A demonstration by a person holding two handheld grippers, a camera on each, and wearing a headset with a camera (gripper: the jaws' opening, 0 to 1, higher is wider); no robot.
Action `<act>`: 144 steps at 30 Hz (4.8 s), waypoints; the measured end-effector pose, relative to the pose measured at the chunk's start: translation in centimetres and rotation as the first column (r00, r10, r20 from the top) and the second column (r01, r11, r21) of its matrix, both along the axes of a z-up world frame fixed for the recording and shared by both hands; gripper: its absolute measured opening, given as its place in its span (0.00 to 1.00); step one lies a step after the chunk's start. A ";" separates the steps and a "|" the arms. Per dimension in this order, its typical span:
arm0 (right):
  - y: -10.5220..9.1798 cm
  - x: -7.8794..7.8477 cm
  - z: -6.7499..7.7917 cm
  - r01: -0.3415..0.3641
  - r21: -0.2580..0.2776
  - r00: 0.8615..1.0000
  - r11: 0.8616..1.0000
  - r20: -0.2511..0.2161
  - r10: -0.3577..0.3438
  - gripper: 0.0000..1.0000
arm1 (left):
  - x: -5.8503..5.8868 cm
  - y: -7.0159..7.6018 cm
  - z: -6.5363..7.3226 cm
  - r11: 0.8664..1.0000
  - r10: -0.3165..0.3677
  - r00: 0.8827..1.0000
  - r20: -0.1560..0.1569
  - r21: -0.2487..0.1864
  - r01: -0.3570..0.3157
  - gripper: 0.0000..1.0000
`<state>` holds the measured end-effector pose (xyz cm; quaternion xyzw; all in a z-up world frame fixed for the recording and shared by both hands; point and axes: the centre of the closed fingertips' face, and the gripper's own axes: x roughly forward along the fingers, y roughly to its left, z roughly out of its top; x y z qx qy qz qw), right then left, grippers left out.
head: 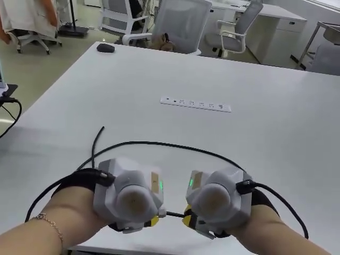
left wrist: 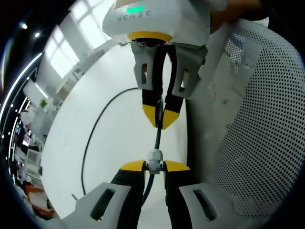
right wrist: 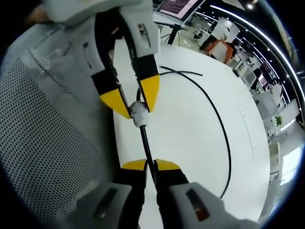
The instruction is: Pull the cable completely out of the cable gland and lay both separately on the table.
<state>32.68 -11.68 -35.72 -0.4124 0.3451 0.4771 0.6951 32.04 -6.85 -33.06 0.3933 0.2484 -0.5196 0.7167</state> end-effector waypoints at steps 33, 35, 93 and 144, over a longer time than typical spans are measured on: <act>2.5 -1.3 0.9 -0.059 0.113 0.997 0.992 -0.037 0.063 0.18 | 0.0 0.2 -0.2 1.000 0.003 1.000 -0.006 0.012 -0.003 0.16; 2.7 -1.5 1.1 -0.069 0.120 0.997 0.990 -0.036 0.074 0.16 | 0.0 0.1 -0.2 1.000 -0.002 1.000 -0.006 0.012 0.002 0.16; 2.0 -0.8 0.8 -0.072 0.080 0.997 0.994 -0.001 0.073 0.04 | -0.4 -0.3 -0.2 0.999 -0.035 0.999 0.006 0.017 0.034 0.16; -1.6 -0.3 -1.4 0.030 -0.082 0.998 0.996 -0.052 -0.035 0.05 | -0.2 -0.4 -0.3 0.999 -0.034 0.999 0.004 0.015 0.034 0.16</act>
